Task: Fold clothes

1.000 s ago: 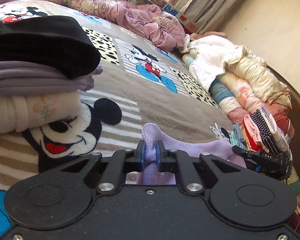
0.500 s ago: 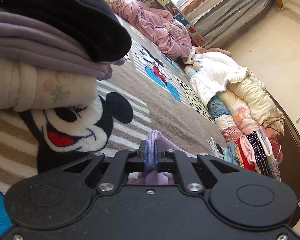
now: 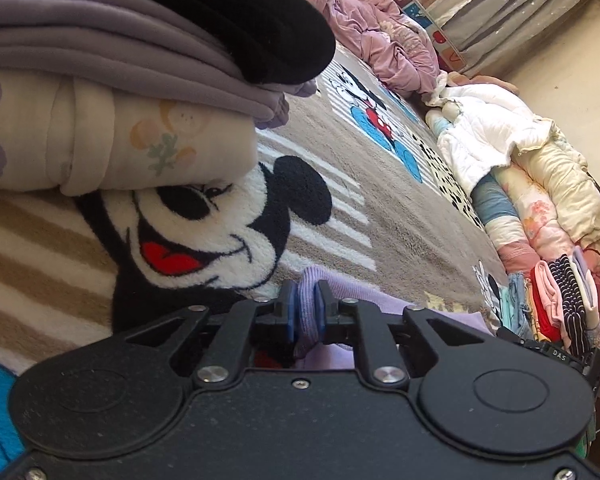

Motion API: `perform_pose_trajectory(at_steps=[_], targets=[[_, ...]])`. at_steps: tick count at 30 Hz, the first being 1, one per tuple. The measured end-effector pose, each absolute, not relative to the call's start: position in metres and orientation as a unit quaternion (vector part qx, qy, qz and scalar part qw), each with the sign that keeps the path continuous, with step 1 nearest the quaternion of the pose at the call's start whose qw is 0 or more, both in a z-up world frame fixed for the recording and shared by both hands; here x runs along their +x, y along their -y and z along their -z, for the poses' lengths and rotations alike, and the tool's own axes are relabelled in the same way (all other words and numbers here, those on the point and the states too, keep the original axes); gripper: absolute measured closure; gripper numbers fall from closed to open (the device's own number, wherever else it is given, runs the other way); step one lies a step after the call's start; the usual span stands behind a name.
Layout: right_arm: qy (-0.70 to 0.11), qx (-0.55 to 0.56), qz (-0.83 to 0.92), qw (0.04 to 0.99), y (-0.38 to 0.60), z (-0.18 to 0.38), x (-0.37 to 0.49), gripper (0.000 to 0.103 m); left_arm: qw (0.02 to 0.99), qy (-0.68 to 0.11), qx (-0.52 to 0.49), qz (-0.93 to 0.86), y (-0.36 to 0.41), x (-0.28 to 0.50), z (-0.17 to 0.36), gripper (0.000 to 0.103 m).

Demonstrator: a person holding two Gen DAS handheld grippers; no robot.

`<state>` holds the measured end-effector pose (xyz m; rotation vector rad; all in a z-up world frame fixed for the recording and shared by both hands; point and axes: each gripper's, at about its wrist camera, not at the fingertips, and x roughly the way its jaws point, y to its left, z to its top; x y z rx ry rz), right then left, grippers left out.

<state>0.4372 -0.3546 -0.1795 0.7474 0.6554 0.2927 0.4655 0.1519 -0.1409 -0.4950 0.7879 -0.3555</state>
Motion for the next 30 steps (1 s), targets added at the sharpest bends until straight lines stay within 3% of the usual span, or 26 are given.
perform_pose_trajectory(at_steps=[1,3,8,10,11,13,14,16,19,21,27,30], targets=[[-0.308,0.353,-0.142,0.872,0.358,0.174,0.435,0.072,0.885,-0.374,-0.226,0.162,-0.15,0.461,0.135,0.076],[-0.297,0.348,-0.154,0.876,0.363,0.164,0.431,0.072,0.897,-0.365,-0.202,0.145,-0.147,0.453,0.123,0.039],[-0.285,0.321,-0.226,0.875,0.352,0.141,0.427,0.072,0.924,-0.337,-0.146,0.108,-0.14,0.432,0.094,0.0],[-0.287,0.307,-0.248,0.873,0.344,0.136,0.428,0.072,0.926,-0.319,-0.146,0.138,-0.136,0.426,0.091,0.0],[-0.293,0.303,-0.252,0.871,0.34,0.137,0.428,0.072,0.925,-0.313,-0.148,0.157,-0.133,0.424,0.091,0.002],[-0.303,0.294,-0.259,0.869,0.332,0.141,0.43,0.072,0.916,-0.321,-0.156,0.184,-0.128,0.427,0.097,0.021],[-0.308,0.29,-0.263,0.867,0.328,0.143,0.431,0.072,0.909,-0.33,-0.162,0.196,-0.125,0.43,0.1,0.037],[-0.322,0.285,-0.268,0.862,0.323,0.149,0.433,0.072,0.9,-0.344,-0.163,0.21,-0.114,0.437,0.108,0.039],[-0.341,0.26,-0.246,0.869,0.323,0.158,0.434,0.072,0.89,-0.381,-0.154,0.199,-0.104,0.448,0.127,0.057],[-0.345,0.268,-0.24,0.867,0.327,0.162,0.434,0.075,0.883,-0.402,-0.15,0.188,-0.102,0.455,0.139,0.081],[-0.351,0.305,-0.227,0.856,0.339,0.171,0.432,0.093,0.879,-0.413,-0.177,0.161,-0.113,0.46,0.148,0.091],[-0.354,0.323,-0.22,0.85,0.346,0.175,0.431,0.091,0.878,-0.411,-0.188,0.156,-0.115,0.454,0.138,0.09]])
